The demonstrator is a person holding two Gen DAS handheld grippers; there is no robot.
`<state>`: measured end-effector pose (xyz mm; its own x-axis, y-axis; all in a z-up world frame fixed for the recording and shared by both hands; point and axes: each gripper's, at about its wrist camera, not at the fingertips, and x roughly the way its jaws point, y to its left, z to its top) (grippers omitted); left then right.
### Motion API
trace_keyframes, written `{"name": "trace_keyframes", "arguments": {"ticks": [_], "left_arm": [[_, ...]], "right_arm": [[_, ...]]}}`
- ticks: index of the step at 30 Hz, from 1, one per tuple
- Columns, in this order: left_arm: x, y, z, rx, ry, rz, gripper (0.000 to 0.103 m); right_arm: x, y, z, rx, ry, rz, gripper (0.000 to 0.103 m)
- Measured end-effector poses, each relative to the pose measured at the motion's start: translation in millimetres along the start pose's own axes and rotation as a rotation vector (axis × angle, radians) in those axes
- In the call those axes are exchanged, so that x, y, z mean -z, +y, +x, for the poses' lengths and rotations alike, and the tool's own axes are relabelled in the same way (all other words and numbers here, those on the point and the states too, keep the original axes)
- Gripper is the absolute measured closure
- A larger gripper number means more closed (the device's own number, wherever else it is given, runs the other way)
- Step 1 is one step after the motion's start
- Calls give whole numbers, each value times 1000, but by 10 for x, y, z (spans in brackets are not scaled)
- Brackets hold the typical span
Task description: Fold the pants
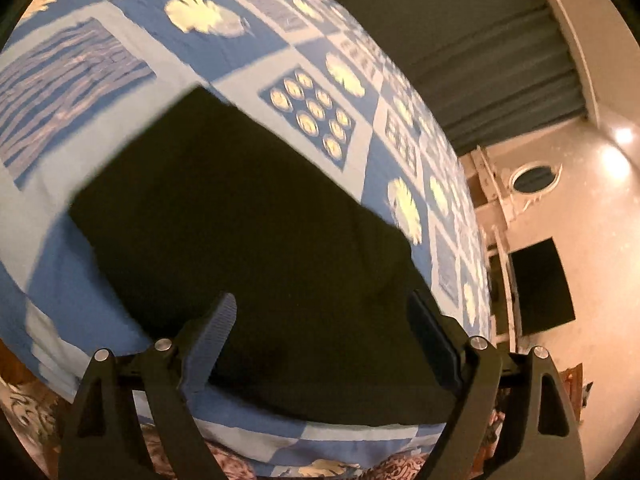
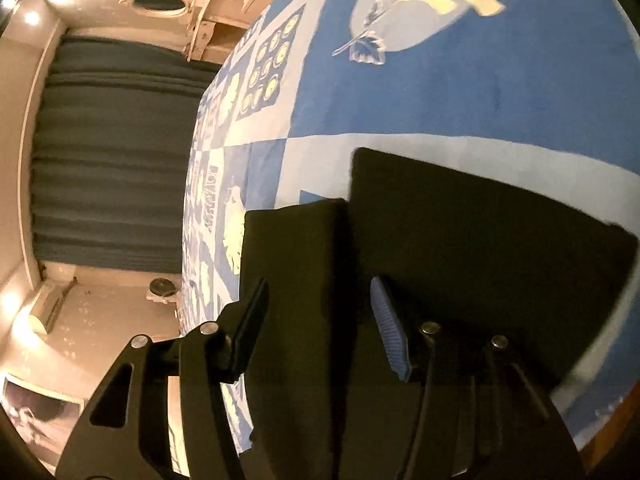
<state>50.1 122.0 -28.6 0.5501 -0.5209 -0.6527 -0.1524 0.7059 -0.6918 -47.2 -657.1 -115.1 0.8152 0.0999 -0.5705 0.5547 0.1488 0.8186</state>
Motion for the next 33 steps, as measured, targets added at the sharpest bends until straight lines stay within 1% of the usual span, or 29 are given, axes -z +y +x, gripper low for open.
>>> {"name": "trace_keyframes", "arguments": {"ticks": [1, 2, 4, 5, 6, 7, 10, 13, 15, 17, 20, 24, 27, 30, 31, 33], "left_arm": [[16, -21, 70, -5, 10, 1, 18], [36, -37, 120, -9, 18, 0, 18], [92, -65, 201, -19, 22, -1, 18], [109, -76, 224, -27, 19, 2, 18], [129, -94, 241, -42, 14, 12, 18], [138, -107, 248, -49, 10, 20, 18], [158, -113, 242, -53, 2, 26, 17], [163, -83, 239, -44, -2, 13, 18], [165, -63, 242, -39, -5, 6, 17], [169, -56, 245, -36, -8, 6, 17], [178, -58, 250, -37, -8, 11, 17], [176, -53, 252, -35, -6, 9, 17], [186, -50, 251, -31, -6, 6, 17], [195, -43, 243, -26, -4, 6, 17], [194, -39, 244, -25, -3, 6, 18], [191, -57, 234, -23, -4, 9, 17]], "right_arm": [[6, 52, 29, 15, 8, -34, 51], [-38, 77, 60, 22, 18, -60, 59], [-65, 133, 111, 45, 43, -104, 66], [-71, 137, 106, 47, 50, -113, 75], [-85, 130, 77, 28, 59, -123, 84], [-91, 137, 41, 7, 60, -121, 97], [-99, 169, -211, -49, 34, -139, 97], [-81, 184, -550, -73, 2, -178, 97], [-70, 140, -749, -76, -21, -186, 97], [-51, 60, -906, -58, -34, -202, 97], [-4, -184, -1007, -16, -25, -178, 97], [41, -538, -956, 40, -1, -114, 97], [69, -648, -947, 39, 8, -89, 97], [70, -604, -1027, 31, 10, -98, 97], [48, -578, -1066, 24, 4, -97, 95], [-25, -561, -1191, 32, -46, -101, 85]]}}
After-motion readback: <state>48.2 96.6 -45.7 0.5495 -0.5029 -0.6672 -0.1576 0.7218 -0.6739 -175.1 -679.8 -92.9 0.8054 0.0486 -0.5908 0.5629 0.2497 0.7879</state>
